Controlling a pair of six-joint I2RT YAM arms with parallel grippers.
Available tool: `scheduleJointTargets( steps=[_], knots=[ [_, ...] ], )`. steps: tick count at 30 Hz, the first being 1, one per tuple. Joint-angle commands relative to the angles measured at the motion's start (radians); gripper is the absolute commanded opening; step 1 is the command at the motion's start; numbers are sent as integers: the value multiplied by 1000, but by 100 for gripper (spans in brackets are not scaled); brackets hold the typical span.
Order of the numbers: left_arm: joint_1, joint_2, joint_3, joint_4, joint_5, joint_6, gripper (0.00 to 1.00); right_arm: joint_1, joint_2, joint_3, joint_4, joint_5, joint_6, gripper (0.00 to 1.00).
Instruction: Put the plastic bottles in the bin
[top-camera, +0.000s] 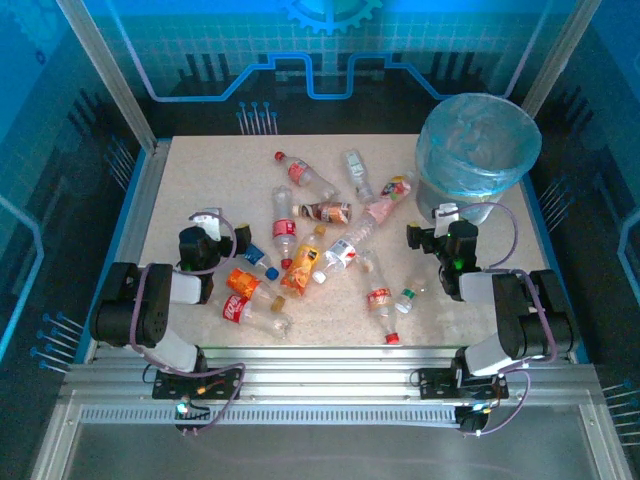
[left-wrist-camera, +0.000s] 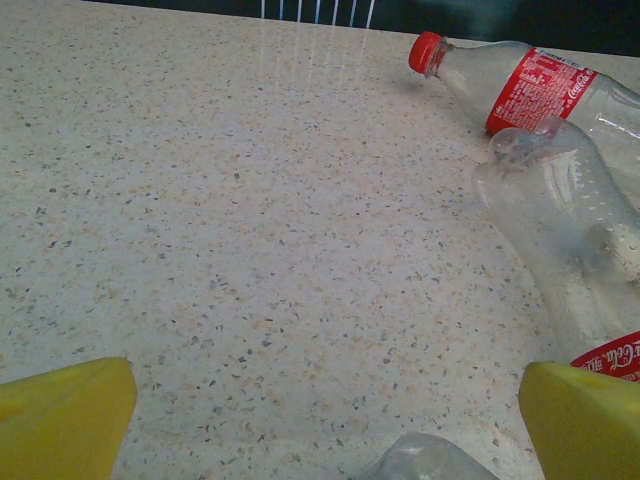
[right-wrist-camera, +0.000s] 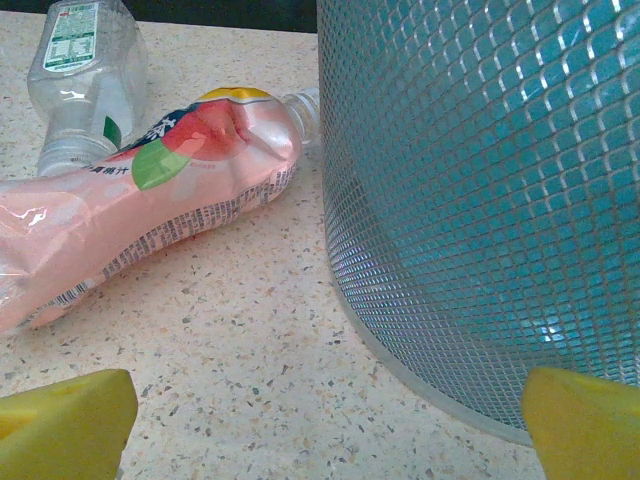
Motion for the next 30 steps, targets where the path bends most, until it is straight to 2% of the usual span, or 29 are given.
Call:
scheduleJointTargets(
  steps=[1, 6, 9, 12, 17, 23, 30],
  knots=[
    [-7, -18, 22, 3, 7, 18, 99, 4, 8, 11, 8, 17, -14, 100],
    [-7, -17, 21, 5, 6, 17, 99, 5, 8, 10, 12, 17, -14, 100],
    [-5, -53, 0, 19, -36, 2, 99, 15, -19, 24, -33, 41, -16, 99],
    [-6, -140, -20, -23, -39, 2, 99, 41, -91, 56, -155, 80, -34, 100],
    [-10, -380, -29, -168, -64, -16, 99, 90, -194, 106, -365, 84, -50, 100],
    [-23, -639, 91, -516, -102, -103, 99, 126, -319, 143, -598, 71, -11, 100],
    [-53, -742, 320, -922, -97, -192, 93, 155, -454, 197, -824, 46, 24, 98]
  ],
)
